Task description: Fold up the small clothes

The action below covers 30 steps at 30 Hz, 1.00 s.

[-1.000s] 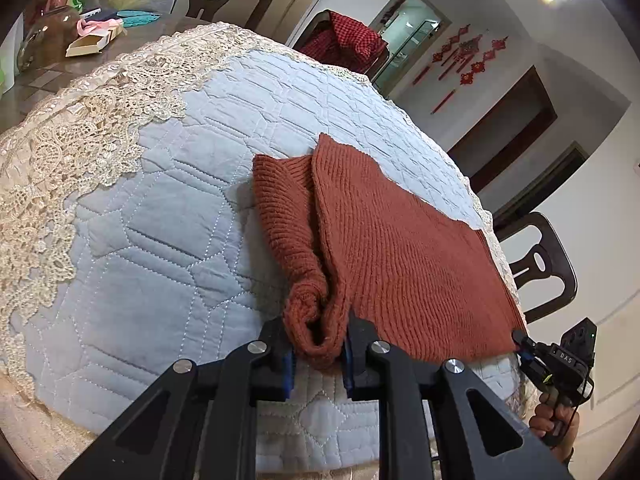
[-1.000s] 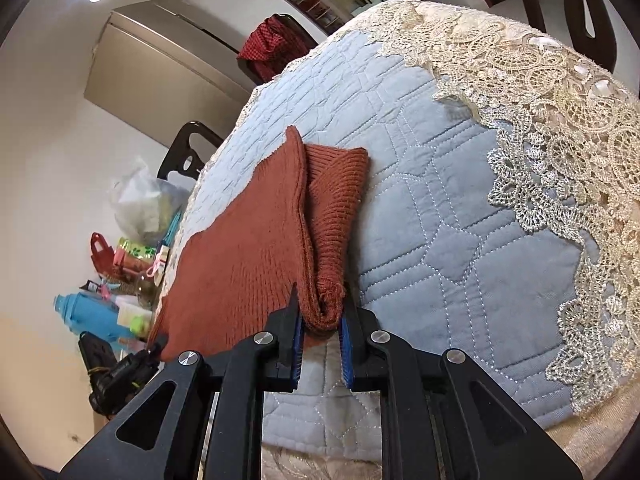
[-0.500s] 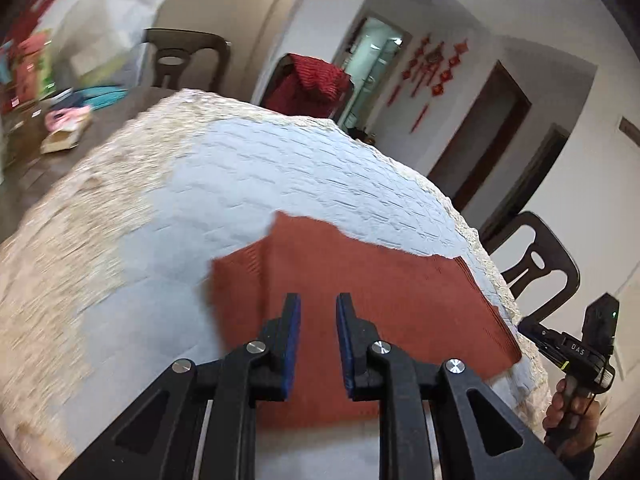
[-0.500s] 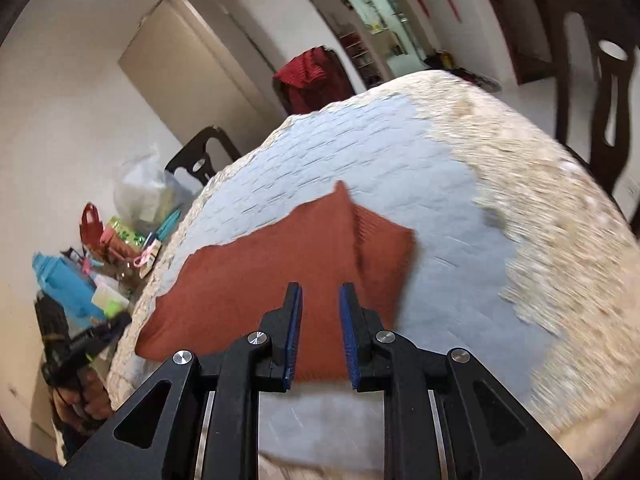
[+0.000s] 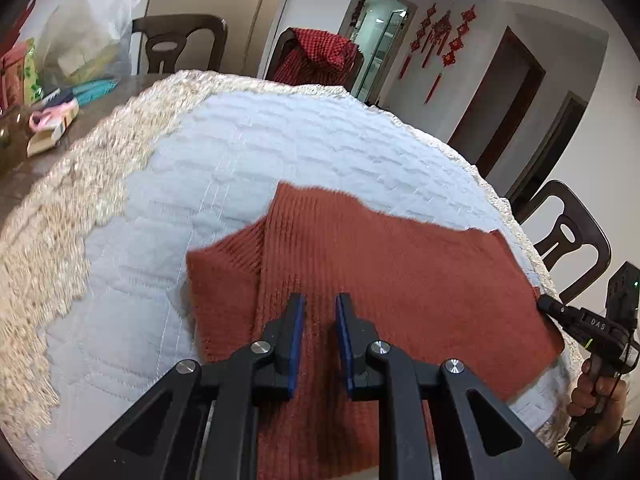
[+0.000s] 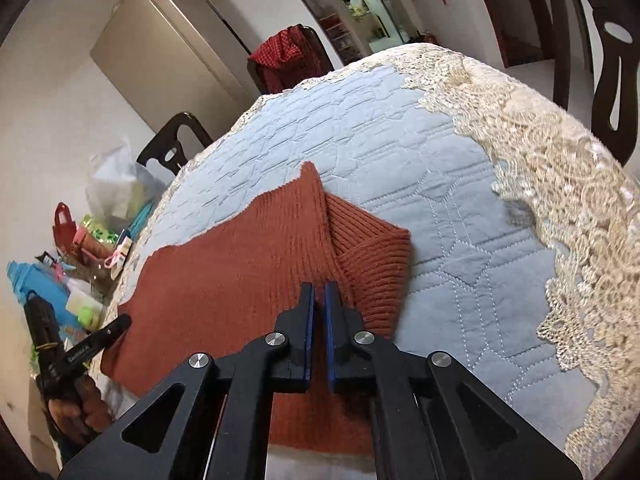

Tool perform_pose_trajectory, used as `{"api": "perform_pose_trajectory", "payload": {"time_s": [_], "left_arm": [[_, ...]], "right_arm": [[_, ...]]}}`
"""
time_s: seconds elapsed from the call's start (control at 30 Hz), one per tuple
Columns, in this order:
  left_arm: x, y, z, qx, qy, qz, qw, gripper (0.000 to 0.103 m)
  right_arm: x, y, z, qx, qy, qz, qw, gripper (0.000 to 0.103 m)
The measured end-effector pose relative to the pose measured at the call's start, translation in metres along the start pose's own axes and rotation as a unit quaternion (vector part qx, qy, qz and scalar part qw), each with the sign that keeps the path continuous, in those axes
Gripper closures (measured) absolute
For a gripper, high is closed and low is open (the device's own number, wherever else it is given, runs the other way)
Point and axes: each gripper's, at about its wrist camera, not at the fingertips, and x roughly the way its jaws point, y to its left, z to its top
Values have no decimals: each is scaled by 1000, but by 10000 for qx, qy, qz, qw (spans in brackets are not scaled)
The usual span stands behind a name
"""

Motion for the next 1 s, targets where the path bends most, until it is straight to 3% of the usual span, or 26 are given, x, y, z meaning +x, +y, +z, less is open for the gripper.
{"api": "perform_pose_trajectory", "payload": {"time_s": [0.13,0.27,0.43,0.7,0.9,1.0], "left_arm": [[8,-11,19,222,-174,225,9993,83],[39,-3,22,47,191,431,9989,83],[38,7,16,-145,93,256,9995,83],[38,4,16,-75,109,335,9994,83],[24,-14,17,269,26,639,9976,83],[16,-20,13,336,-23,683,9971,83]], "right_arm": [[-3,13,14,-150,-145,178,9996,97],[20,7,18,-105,-10,-42,9999,97],[23,-10,14,119,32,169,9998,102],[23,-10,16,165,67,236,9996,102],[9,24,19,-528,-33,-220,9984,98],[3,47,14,-840,-90,-46,9964,98]]}}
